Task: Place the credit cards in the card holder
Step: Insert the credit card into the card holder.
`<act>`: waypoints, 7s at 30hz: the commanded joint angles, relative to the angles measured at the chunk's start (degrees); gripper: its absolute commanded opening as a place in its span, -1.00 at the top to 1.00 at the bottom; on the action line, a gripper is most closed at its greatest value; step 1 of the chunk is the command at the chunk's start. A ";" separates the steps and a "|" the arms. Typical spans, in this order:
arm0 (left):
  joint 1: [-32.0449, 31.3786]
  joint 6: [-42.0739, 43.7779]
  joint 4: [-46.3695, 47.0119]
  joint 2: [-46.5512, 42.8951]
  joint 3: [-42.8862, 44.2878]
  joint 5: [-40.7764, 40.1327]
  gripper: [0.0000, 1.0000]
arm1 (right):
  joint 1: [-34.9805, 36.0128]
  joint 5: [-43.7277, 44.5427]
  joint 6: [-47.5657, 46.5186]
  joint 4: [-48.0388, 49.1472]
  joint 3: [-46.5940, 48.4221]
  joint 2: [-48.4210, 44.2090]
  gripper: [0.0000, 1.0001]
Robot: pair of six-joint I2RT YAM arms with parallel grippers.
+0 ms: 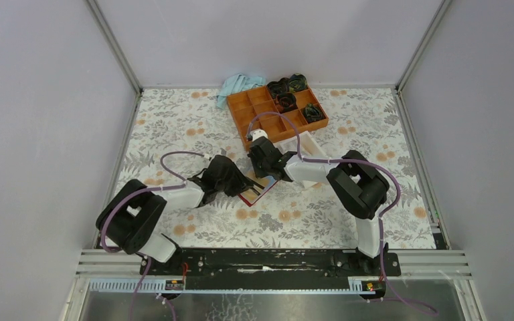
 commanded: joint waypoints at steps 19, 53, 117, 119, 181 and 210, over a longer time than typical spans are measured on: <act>-0.37 0.15 -2.36 2.20 -2.04 -3.47 0.29 | 1.30 0.85 -0.10 -4.42 -3.41 -4.45 0.34; -0.32 1.13 -6.25 3.11 0.20 -4.45 0.37 | -1.66 9.65 -2.30 -2.59 2.66 -4.87 0.57; -6.47 17.54 -18.40 6.68 15.36 -13.58 1.00 | -2.94 3.14 1.83 -1.99 -0.95 2.22 0.69; -6.52 17.78 -17.98 7.43 16.27 -13.83 1.00 | -2.92 2.88 1.89 -2.05 -1.00 2.31 0.69; -8.18 18.18 -19.44 8.75 16.91 -17.85 1.00 | -2.88 1.79 1.75 -2.33 -0.40 3.60 0.69; -8.98 17.67 -15.55 11.71 20.97 -19.38 1.00 | -2.58 0.91 2.54 -1.48 -1.48 3.53 0.69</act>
